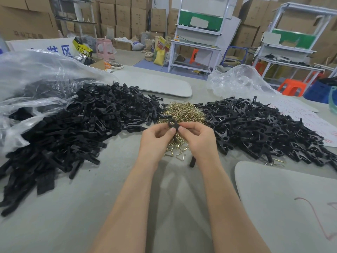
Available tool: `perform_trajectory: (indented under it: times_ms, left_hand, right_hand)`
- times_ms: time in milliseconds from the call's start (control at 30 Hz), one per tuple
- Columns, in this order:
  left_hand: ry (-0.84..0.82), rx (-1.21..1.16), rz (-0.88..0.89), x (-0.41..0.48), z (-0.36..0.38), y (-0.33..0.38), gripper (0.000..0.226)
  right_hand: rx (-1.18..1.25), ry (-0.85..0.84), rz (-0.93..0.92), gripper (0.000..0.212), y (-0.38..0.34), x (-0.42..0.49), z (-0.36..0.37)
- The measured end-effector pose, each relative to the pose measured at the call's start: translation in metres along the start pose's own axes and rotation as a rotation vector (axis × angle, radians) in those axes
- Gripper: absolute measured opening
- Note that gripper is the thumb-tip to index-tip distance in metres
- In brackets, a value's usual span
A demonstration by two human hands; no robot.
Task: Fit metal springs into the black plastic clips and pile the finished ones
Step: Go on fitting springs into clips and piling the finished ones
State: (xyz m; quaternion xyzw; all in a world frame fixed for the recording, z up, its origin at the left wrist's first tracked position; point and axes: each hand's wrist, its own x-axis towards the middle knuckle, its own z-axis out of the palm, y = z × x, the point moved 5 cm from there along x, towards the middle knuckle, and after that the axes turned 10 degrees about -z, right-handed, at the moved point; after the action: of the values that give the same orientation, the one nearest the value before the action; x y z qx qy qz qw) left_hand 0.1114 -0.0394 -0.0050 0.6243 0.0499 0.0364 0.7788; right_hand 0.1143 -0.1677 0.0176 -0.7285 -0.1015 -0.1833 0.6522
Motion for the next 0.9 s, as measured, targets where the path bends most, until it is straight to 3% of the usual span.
perform_trajectory:
  times_ms: [133,267,333,400,467,533,600,700,767,900]
  left_hand:
    - [-0.030,-0.117,-0.048,-0.001,0.000,0.003,0.010]
    - [-0.120,-0.151,-0.085,-0.003,0.004,0.003,0.019]
    - [-0.228,-0.160,-0.088,-0.005,0.009,0.005,0.014]
    - [-0.231,-0.163,-0.092,-0.006,0.011,0.006,0.010]
    - [-0.116,-0.283,-0.145,-0.002,0.002,0.005,0.007]
    - [0.033,-0.549,-0.256,0.003,-0.012,0.000,0.003]
    - [0.123,-0.824,-0.349,0.006,-0.021,-0.005,0.001]
    - [0.137,-0.964,-0.400,0.004,-0.023,-0.007,0.004]
    - [0.112,-0.976,-0.429,0.003,-0.018,-0.008,0.004]
    - [0.069,-0.918,-0.502,0.001,-0.015,-0.011,0.009]
  right_hand:
    - [0.214,-0.045,0.128,0.014,0.002,-0.001,-0.001]
    - [0.532,-0.096,0.256,0.017,0.000,0.001,-0.004]
    - [0.606,-0.076,0.339,0.013,0.001,-0.001,-0.003]
    - [0.623,-0.037,0.395,0.007,0.004,-0.002,-0.003]
    - [0.380,-0.016,0.353,0.028,0.010,-0.001,-0.009]
    - [-0.222,-0.094,0.217,0.032,0.008,0.001,-0.015]
    - [-0.678,-0.297,0.160,0.034,0.009,-0.004,-0.006]
    - [-0.891,-0.463,0.125,0.041,0.016,-0.012,0.019]
    - [-0.982,-0.464,0.043,0.036,0.016,-0.013,0.031]
    - [-1.050,-0.446,0.063,0.024,0.022,-0.013,0.032]
